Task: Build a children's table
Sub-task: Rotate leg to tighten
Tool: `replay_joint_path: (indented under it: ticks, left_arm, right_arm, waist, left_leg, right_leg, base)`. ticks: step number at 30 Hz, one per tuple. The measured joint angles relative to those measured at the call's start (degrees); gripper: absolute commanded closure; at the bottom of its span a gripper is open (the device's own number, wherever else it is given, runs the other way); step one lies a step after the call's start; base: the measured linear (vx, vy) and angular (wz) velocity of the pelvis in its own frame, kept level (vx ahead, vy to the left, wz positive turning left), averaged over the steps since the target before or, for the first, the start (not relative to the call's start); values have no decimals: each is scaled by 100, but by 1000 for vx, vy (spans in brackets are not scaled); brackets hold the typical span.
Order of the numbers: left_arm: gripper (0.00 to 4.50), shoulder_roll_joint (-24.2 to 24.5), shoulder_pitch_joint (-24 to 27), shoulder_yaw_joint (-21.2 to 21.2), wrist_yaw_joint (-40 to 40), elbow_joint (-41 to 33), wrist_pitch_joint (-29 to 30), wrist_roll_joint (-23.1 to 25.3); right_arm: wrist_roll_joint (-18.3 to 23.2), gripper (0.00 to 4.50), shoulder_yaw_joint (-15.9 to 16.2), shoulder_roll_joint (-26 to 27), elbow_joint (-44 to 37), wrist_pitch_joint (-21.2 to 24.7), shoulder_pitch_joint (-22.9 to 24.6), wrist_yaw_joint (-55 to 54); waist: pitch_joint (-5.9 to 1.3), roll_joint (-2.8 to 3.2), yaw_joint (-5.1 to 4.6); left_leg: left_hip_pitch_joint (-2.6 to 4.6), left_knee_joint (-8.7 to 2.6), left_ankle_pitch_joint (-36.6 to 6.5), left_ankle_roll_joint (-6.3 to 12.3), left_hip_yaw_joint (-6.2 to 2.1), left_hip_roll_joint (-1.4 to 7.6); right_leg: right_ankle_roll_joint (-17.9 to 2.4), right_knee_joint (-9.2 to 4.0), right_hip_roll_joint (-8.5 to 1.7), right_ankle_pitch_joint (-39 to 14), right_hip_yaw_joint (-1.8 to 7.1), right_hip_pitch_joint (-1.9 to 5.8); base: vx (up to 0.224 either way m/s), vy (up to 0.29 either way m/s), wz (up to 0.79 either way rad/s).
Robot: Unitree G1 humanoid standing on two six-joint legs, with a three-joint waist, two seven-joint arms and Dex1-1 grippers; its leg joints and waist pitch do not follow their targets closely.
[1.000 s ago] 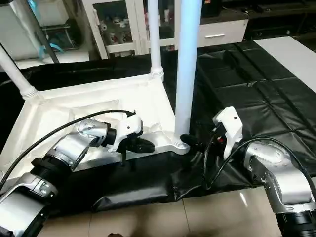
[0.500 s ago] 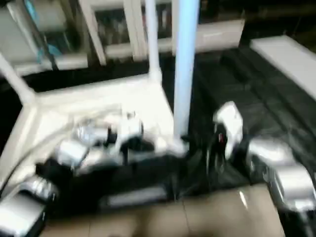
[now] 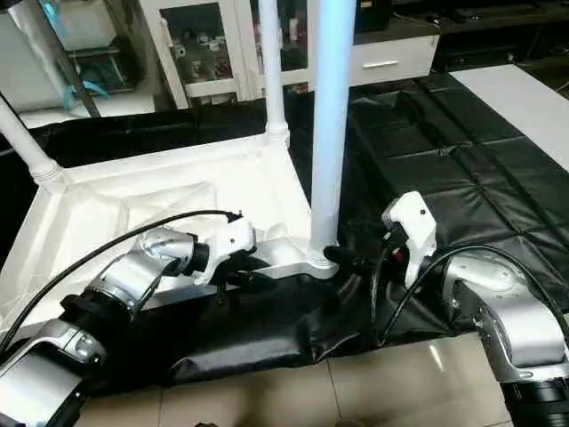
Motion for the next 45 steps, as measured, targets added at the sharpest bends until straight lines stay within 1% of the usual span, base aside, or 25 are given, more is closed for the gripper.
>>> replay_joint_path:
  ticks: [2,5,6,7,8,9,10,11,15,20,24,27,30,32,35,36,38,40,42,44,45]
  left_arm:
    - [347,45,15,4,-10,-3,-1,-7]
    - [347,61,15,11,-27,-5,0,-12]
    - [364,60,15,13,-27,-5,0,-14]
    - [374,57,15,20,-21,-4,-2,-23]
    - [374,52,17,31,-12,-1,-4,-42]
    - [392,44,21,54,-5,0,-4,-50]
    - [392,39,22,73,-3,2,-4,-53]
    - [410,36,25,82,-2,2,-4,-58]
    - [445,35,115,134,-2,-50,-9,-140]
    - [445,40,151,134,-8,-137,41,-142]
    - [445,82,232,131,-17,-280,85,-149]
    - [445,85,264,114,-83,-344,86,-142]
    - [445,112,348,78,-131,-493,88,-136]
    - [445,110,350,53,-146,-513,89,-136]
    - [445,96,362,24,-154,-554,110,-137]
    - [445,89,362,13,-148,-561,114,-132]
    - [445,84,362,11,-144,-579,117,-129]
    - [445,79,361,8,-137,-586,117,-113]
    - [450,81,361,4,-125,-608,124,-83]
    - [450,84,361,6,-117,-615,129,-64]
    - [450,88,361,5,-116,-621,134,-57]
  right_arm:
    - [-5,96,16,2,0,0,-1,0]
    - [-5,96,20,33,0,0,-5,-1]
    - [-5,96,25,42,1,0,-12,0]
    - [-6,96,39,42,3,0,-25,4]
    - [-7,96,51,42,13,-1,-39,15]
    - [-10,96,69,42,36,-1,-53,26]
    - [-11,96,83,42,54,-4,-55,38]
    - [-15,96,91,44,89,-7,-58,49]
    - [-148,96,101,131,318,-91,-220,32]
    - [-226,96,141,185,419,-188,-269,13]
    - [-348,96,335,230,659,-296,-455,42]
    - [-410,96,422,234,792,-345,-565,116]
    - [-653,96,664,287,1099,-551,-747,261]
    - [-696,96,732,326,1197,-571,-777,280]
    - [-848,96,845,413,1459,-697,-942,330]
    - [-883,96,884,417,1505,-737,-978,357]
    - [-897,96,917,425,1569,-775,-1032,402]
    - [-898,96,949,425,1635,-798,-1077,440]
    - [-898,125,954,421,1680,-814,-1078,499]
    - [-898,136,959,421,1715,-826,-1078,563]
    - [-898,159,963,420,1725,-835,-1078,595]
  waist:
    - [0,0,0]
    - [0,-21,1]
    - [-1,-29,3]
    - [-1,-48,4]
    - [-1,-68,5]
    - [0,-89,6]
    - [1,-100,5]
    - [3,-110,5]
    - [2,-117,4]
    - [1,-120,6]
    - [0,-119,6]
    - [0,-120,12]
    - [0,-120,17]
    - [0,-120,36]
    - [4,-127,27]
    - [2,-132,38]
    - [1,-135,50]
    - [-3,-152,65]
    - [-3,-166,80]
    - [-2,-172,82]
    - [-2,-177,82]
  left_leg:
    - [1,-1,0,0,0,1]
    - [2,-3,0,0,0,2]
    - [2,-3,0,0,0,2]
    - [3,-3,0,0,0,2]
    - [2,-3,0,0,0,2]
    - [2,-2,0,0,0,2]
    - [1,-1,0,0,1,1]
    - [1,-1,0,0,2,0]
    - [5,-2,0,0,6,-2]
    - [7,-6,-1,-1,7,-1]
    - [8,-7,-1,0,7,0]
    - [7,-7,-1,0,8,0]
    - [7,-7,-1,0,8,0]
    - [6,-7,-1,0,8,-1]
    - [7,-6,-1,0,12,-1]
    - [6,-6,0,0,12,-1]
    - [6,-6,-1,0,12,-1]
    - [6,-7,0,0,13,0]
    - [6,-7,0,0,13,1]
    - [6,-6,0,0,13,0]
    - [6,-6,0,0,14,0]
  right_leg:
    - [0,0,0,0,-1,0]
    - [0,1,0,0,-2,0]
    - [0,2,0,0,-2,-1]
    - [0,3,0,0,-1,-1]
    - [0,3,0,0,-2,-1]
    - [0,3,0,0,-1,-1]
    - [0,3,0,0,0,-1]
    - [0,2,0,0,2,-1]
    - [0,3,-1,0,8,-1]
    - [1,3,0,-1,7,0]
    - [1,3,0,-1,6,-1]
    - [1,3,0,-2,6,-1]
    - [1,3,0,-2,6,0]
    - [1,3,-1,-2,6,1]
    - [0,3,-1,-2,9,0]
    - [0,4,-1,-2,9,0]
    - [0,4,-1,-2,9,0]
    - [0,4,-1,-2,8,0]
    - [0,4,-1,-2,8,0]
    - [0,4,-1,-2,9,0]
    - [0,4,-1,-2,10,0]
  base:
    - [0,0,0]
    - [0,0,0]
    - [0,0,0]
    - [0,0,0]
    - [0,0,0]
    - [0,0,0]
    - [0,0,0]
    - [0,0,0]
    - [0,0,0]
    - [0,0,0]
    - [0,0,0]
    - [0,0,0]
    - [0,0,0]
    - [0,0,0]
    - [0,0,0]
    - [0,0,0]
    - [0,0,0]
    - [0,0,0]
    - [0,0,0]
    - [0,0,0]
    - [0,0,0]
